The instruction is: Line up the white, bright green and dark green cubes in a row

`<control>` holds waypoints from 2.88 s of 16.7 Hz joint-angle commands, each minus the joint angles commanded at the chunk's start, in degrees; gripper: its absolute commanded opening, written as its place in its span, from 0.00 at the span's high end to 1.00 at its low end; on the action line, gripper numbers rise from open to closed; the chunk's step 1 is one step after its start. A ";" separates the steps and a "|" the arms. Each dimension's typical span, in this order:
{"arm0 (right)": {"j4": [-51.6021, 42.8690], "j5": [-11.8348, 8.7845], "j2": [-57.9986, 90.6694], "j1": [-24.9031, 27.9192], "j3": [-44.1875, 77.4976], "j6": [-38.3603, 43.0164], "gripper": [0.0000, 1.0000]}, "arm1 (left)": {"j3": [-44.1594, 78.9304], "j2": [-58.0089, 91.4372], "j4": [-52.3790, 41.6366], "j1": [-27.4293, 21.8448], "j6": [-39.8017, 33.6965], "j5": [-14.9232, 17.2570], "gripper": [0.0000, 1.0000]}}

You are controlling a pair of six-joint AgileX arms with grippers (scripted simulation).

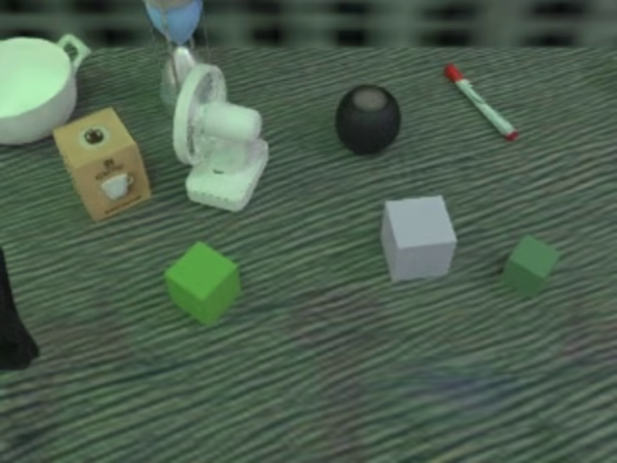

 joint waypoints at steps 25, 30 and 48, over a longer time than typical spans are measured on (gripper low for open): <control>-54.88 0.21 104.65 12.95 77.75 -32.29 0.00 | 0.00 0.00 0.00 0.00 0.00 0.00 0.00; -60.76 0.12 116.88 14.45 88.15 -36.13 0.00 | 0.00 0.00 0.00 0.00 0.00 0.00 0.00; -43.73 0.17 125.86 14.67 79.59 -36.29 0.00 | 0.00 0.00 0.00 0.00 0.00 0.00 0.00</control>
